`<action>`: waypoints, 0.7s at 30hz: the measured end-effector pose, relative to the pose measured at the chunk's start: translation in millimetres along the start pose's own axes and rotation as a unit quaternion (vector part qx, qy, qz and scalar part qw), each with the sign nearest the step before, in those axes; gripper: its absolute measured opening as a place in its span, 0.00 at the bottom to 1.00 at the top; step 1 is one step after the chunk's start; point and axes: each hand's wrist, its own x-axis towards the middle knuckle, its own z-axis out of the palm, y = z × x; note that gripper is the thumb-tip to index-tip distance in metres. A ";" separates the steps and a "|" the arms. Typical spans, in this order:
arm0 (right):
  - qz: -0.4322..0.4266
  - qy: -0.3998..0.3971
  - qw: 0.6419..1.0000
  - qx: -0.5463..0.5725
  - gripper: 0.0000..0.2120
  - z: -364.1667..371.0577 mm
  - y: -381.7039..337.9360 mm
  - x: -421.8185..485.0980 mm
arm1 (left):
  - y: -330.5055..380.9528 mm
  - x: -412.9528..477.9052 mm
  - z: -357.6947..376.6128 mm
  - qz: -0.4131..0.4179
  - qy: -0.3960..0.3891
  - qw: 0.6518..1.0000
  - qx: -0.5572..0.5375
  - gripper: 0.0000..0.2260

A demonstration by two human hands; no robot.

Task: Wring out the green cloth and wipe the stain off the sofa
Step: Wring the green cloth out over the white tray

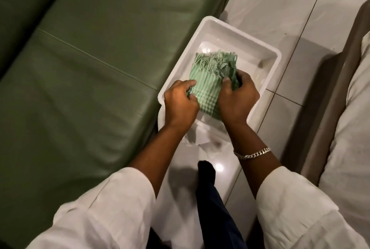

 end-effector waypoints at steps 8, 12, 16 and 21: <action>0.116 0.026 0.974 0.191 0.06 -55.4 -15.4 -148.7 | -48.4 -133.9 -96.3 0.077 0.037 0.994 -0.063 0.17; 0.200 0.004 0.951 0.236 0.04 -45.8 31.1 -232.4 | -123.9 -194.5 -114.0 0.089 0.025 0.995 -0.034 0.17; 0.277 -0.027 0.929 0.244 0.10 -13.4 99.6 -308.7 | -212.0 -242.8 -110.0 0.072 0.018 0.997 0.018 0.17; 0.412 -0.030 0.866 0.281 0.16 51.0 205.7 -398.8 | -326.3 -293.9 -75.9 0.049 -0.014 0.994 0.099 0.17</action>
